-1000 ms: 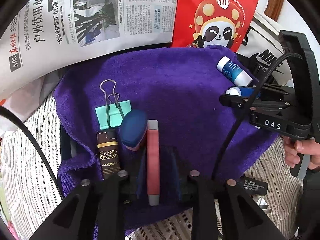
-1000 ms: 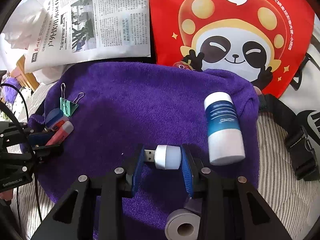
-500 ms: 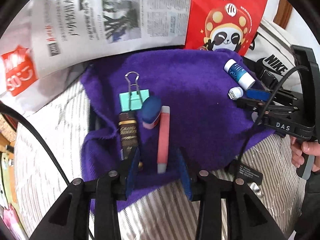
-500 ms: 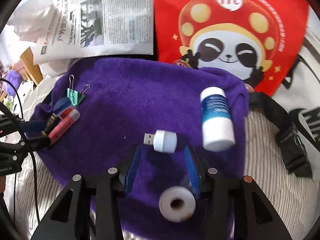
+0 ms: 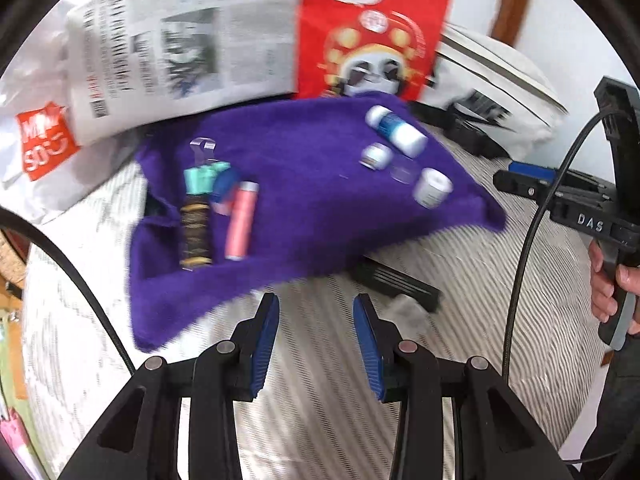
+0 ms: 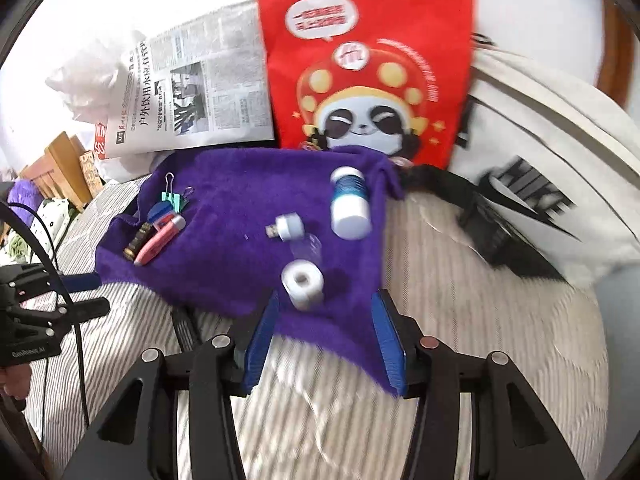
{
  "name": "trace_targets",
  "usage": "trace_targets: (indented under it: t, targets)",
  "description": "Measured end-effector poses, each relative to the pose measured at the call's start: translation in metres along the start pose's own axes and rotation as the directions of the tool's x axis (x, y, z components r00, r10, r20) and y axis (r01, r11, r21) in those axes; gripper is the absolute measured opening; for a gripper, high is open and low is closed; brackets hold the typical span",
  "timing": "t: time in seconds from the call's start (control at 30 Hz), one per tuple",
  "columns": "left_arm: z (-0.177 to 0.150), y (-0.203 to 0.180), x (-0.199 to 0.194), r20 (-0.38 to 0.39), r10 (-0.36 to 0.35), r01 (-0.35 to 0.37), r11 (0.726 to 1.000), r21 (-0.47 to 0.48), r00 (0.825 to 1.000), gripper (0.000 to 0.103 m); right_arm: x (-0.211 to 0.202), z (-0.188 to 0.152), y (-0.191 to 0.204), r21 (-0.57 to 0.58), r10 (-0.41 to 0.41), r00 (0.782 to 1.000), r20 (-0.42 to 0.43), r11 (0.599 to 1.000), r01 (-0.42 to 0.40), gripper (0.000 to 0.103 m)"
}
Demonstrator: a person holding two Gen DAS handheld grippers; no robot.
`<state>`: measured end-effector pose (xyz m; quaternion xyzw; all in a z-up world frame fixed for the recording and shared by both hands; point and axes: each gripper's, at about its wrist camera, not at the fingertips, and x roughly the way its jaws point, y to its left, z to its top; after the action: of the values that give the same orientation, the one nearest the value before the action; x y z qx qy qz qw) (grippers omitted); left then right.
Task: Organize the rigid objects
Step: 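Move the left tool to the white charger plug while the right tool moves to the black power bank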
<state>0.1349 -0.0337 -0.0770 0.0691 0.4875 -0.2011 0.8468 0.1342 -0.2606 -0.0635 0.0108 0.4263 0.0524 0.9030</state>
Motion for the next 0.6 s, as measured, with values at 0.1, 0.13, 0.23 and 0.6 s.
trace_targets:
  t: [0.1, 0.13, 0.23, 0.6]
  targets:
    - [-0.006, -0.017, 0.008, -0.009, -0.043, 0.043, 0.999, 0.029, 0.999, 0.037, -0.017, -0.018, -0.013, 0.026, -0.022, 1.000, -0.001, 0.999, 0.022, 0.049]
    - [-0.007, -0.021, 0.010, -0.011, -0.055, 0.055, 0.998, 0.035, 0.998, 0.037, -0.020, -0.023, -0.016, 0.034, -0.029, 1.000, -0.003, 0.999, 0.029, 0.049]
    - [-0.014, -0.029, 0.018, -0.020, -0.093, 0.094, 0.994, 0.062, 0.996, 0.039, -0.031, -0.041, -0.028, 0.060, -0.044, 0.999, -0.011, 0.997, 0.045, 0.049]
    - [-0.015, -0.048, 0.046, -0.048, -0.046, 0.056, 0.973, 0.225, 0.998, 0.039, -0.022, -0.067, -0.038, 0.084, -0.053, 0.996, -0.067, 0.995, 0.059, 0.049]
